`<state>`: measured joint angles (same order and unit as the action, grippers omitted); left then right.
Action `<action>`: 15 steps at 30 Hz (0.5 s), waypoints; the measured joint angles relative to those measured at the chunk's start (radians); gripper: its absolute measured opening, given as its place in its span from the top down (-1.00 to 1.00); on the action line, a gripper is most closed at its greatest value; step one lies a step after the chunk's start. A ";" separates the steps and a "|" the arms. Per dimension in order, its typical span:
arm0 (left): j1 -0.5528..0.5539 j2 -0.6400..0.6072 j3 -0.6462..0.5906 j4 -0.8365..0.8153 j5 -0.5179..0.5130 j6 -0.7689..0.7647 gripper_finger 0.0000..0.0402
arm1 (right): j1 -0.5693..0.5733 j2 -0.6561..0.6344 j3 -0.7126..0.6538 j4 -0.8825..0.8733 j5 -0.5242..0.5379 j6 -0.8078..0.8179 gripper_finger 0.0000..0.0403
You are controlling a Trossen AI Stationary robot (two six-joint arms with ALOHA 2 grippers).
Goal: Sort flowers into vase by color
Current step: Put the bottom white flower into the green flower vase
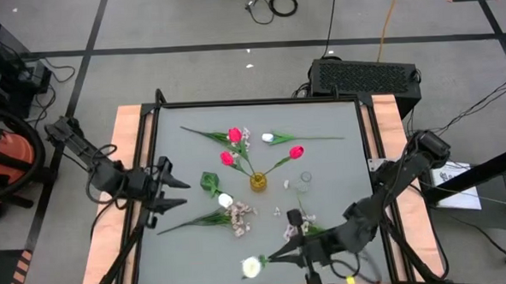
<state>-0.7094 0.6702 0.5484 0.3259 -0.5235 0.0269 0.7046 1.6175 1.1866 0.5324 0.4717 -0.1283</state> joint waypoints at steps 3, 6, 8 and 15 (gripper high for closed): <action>0.000 0.051 0.000 0.121 0.012 0.040 0.09 | -0.020 -0.007 0.000 0.156 -0.001 -0.071 1.00; 0.000 0.105 0.019 0.145 0.013 0.042 0.09 | -0.050 -0.009 0.001 0.208 -0.001 -0.065 1.00; 0.000 0.143 0.046 0.139 0.015 0.054 0.09 | -0.072 -0.009 0.001 0.176 -0.008 -0.034 1.00; 0.000 0.294 0.163 0.137 0.016 0.088 0.09 | -0.117 -0.008 0.001 0.097 -0.031 0.094 1.00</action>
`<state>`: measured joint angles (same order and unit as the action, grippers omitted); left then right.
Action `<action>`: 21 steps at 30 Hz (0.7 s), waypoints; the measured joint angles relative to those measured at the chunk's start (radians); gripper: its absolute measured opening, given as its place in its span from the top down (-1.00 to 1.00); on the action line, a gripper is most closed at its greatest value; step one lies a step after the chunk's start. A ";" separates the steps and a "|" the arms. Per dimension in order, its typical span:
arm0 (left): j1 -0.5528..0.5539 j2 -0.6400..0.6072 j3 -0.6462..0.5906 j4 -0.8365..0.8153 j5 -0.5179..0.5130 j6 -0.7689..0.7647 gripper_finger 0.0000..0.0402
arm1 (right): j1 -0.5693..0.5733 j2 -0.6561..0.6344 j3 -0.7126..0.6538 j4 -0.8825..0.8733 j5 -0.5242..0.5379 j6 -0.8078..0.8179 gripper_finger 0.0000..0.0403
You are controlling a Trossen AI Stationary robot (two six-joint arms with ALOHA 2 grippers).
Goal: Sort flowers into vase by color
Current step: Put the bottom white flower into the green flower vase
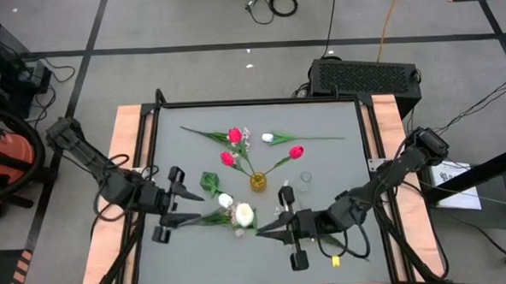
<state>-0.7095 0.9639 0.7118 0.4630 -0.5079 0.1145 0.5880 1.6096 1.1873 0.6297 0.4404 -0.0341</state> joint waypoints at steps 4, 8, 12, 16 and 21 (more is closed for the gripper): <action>-0.003 0.091 0.068 -0.002 0.000 0.003 0.09 | 0.000 0.000 0.000 -0.006 -0.002 0.022 1.00; 0.000 0.190 0.140 -0.001 -0.001 0.022 0.09 | 0.000 0.000 0.000 -0.023 -0.002 0.046 1.00; 0.017 0.284 0.220 -0.001 -0.017 0.031 0.09 | 0.000 0.000 0.000 -0.034 -0.002 0.049 1.00; 0.032 0.365 0.288 0.002 -0.019 0.053 0.09 | -0.004 0.000 0.000 -0.036 -0.002 0.049 1.00; 0.041 0.434 0.337 0.025 -0.018 0.076 0.09 | -0.006 0.001 0.000 -0.053 -0.001 0.050 1.00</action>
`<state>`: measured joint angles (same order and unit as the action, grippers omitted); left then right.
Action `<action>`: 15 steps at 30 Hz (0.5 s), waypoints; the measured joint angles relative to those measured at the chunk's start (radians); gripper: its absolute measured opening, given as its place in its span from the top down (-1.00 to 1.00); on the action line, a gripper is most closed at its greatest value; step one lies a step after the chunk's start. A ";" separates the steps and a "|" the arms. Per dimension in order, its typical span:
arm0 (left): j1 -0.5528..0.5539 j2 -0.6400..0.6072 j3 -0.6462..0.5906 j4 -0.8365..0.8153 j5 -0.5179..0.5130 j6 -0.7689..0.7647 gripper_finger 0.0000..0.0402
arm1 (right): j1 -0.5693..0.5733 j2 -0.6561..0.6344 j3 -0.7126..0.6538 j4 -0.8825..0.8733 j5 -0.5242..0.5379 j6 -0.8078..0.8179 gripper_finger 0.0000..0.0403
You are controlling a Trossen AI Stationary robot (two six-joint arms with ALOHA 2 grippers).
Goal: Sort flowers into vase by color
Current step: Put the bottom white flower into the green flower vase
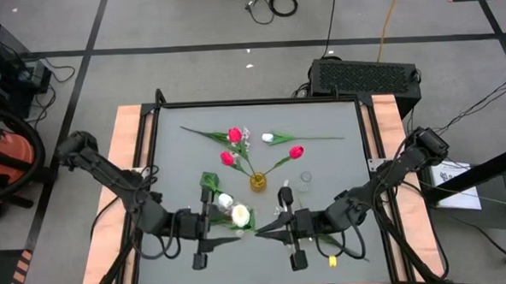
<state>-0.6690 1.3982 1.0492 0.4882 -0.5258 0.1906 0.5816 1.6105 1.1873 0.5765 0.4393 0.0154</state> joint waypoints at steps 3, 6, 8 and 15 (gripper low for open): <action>0.013 0.031 0.000 0.068 0.012 0.001 0.09 | -0.005 0.000 0.000 -0.012 0.000 0.001 1.00; 0.026 0.045 0.000 0.118 0.022 0.000 0.09 | -0.012 0.000 0.000 -0.023 0.001 0.004 1.00; 0.039 0.049 0.000 0.135 0.024 0.000 0.09 | -0.019 0.000 0.000 -0.036 0.001 0.008 1.00; 0.078 0.051 0.000 0.131 0.128 -0.028 0.11 | -0.029 0.000 0.000 -0.049 0.007 0.009 1.00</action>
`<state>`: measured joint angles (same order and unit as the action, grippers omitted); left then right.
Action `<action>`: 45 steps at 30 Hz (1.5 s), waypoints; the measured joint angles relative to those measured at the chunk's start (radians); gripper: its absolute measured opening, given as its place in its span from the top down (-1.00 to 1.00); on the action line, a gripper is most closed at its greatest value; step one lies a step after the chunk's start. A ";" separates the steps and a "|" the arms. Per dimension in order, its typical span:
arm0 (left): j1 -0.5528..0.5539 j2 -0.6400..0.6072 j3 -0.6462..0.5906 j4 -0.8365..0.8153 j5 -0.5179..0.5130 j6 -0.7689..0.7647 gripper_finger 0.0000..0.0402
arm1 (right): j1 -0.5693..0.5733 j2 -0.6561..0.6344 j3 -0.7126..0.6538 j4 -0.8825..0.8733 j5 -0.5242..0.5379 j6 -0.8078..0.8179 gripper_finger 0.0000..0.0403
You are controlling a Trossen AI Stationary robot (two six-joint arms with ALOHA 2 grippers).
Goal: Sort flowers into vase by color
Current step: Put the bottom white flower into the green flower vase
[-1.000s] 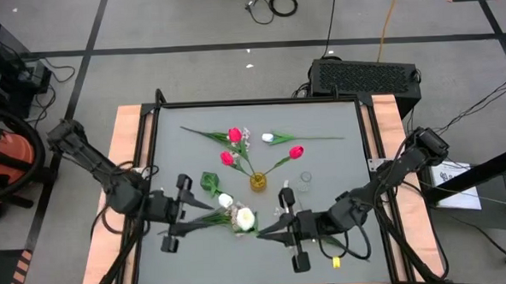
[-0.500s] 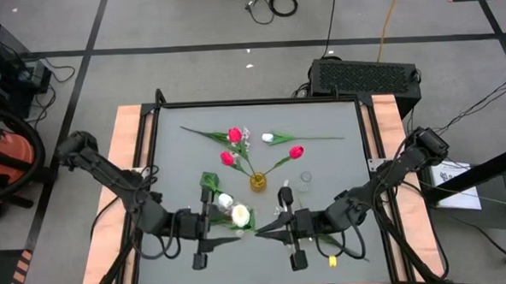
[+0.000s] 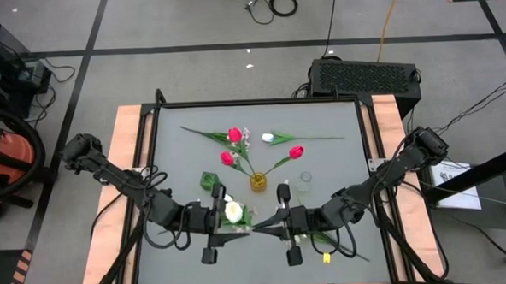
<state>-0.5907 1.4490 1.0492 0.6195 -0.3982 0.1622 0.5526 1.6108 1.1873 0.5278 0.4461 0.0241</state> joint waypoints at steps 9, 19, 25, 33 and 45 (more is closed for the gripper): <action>0.019 0.019 0.000 -0.008 0.037 -0.026 0.36 | -0.003 0.000 0.000 -0.010 0.000 0.017 1.00; 0.022 0.019 0.000 -0.001 0.083 -0.025 0.61 | -0.012 0.000 0.000 -0.033 -0.008 0.026 1.00; 0.023 0.019 0.000 -0.002 0.082 -0.025 0.90 | -0.013 0.000 0.000 -0.038 -0.012 0.026 1.00; 0.016 -0.008 0.000 -0.052 0.084 -0.024 0.97 | -0.013 0.000 0.000 -0.042 0.000 0.022 0.84; -0.163 -0.358 -0.048 -0.314 -0.024 -0.016 0.98 | 0.073 -0.110 0.000 -0.137 0.008 0.009 0.34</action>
<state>-0.7533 1.0907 1.0015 0.3059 -0.4225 0.1459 0.6256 1.5009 1.1873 0.3910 0.4545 0.0332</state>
